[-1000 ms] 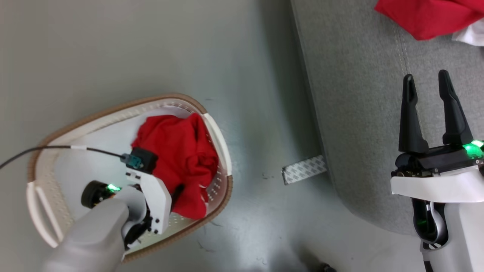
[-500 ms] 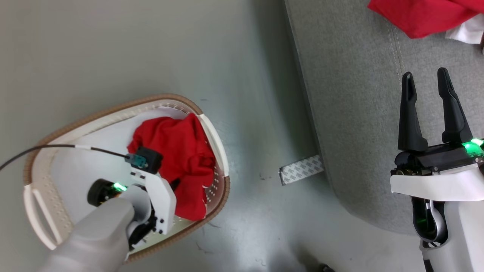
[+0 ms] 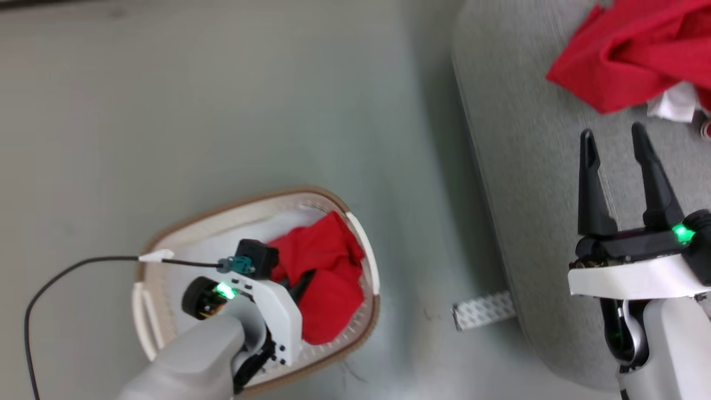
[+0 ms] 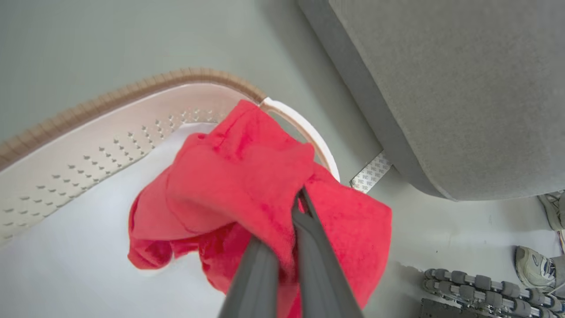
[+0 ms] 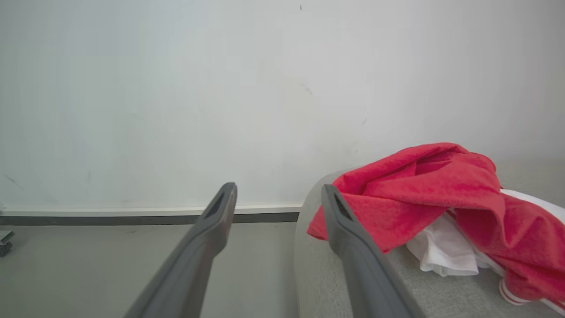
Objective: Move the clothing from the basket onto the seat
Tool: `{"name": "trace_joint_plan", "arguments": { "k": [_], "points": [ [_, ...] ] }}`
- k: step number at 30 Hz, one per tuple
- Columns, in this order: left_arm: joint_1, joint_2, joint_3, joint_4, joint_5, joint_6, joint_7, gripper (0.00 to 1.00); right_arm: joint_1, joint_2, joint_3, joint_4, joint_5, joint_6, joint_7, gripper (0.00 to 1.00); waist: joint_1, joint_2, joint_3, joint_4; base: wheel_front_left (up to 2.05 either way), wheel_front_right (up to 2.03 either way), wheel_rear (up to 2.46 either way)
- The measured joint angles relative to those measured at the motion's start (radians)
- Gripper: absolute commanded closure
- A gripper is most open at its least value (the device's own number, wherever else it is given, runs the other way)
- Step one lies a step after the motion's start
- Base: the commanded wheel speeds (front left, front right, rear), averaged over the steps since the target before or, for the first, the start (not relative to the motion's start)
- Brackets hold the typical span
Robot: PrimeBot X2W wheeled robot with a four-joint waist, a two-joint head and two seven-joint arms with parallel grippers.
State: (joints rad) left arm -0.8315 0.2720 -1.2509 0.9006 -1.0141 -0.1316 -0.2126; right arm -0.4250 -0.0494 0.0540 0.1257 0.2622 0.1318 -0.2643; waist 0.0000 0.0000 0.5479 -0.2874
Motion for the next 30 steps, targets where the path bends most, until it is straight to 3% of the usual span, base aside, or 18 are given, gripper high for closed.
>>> {"name": "trace_joint_plan", "arguments": {
  "k": [7, 19, 30],
  "points": [
    [0.012, -0.027, 0.003, -0.046, -0.002, 0.0, -0.046, 1.0, 0.047, 0.0, 0.015, 0.055, -0.007, 0.0, 0.0, 0.0, 0.0, 0.0, -0.15, 0.073, 0.0, 0.0, 0.0],
    [0.086, -0.037, 0.235, -0.245, 0.194, 0.018, -0.05, 1.0, 0.162, -0.001, 0.064, 0.113, 0.04, 0.0, 0.0, 0.0, -0.0003, 0.0, -0.414, 0.176, 0.0, 0.0, 0.0],
    [0.08, -0.017, 0.348, -0.417, 0.287, 0.055, -0.051, 1.0, 0.238, -0.002, 0.156, 0.14, 0.1, 0.0, 0.0, 0.0, -0.0003, 0.0, -0.569, 0.269, 0.0, 0.0, 0.0]
  ]
}}
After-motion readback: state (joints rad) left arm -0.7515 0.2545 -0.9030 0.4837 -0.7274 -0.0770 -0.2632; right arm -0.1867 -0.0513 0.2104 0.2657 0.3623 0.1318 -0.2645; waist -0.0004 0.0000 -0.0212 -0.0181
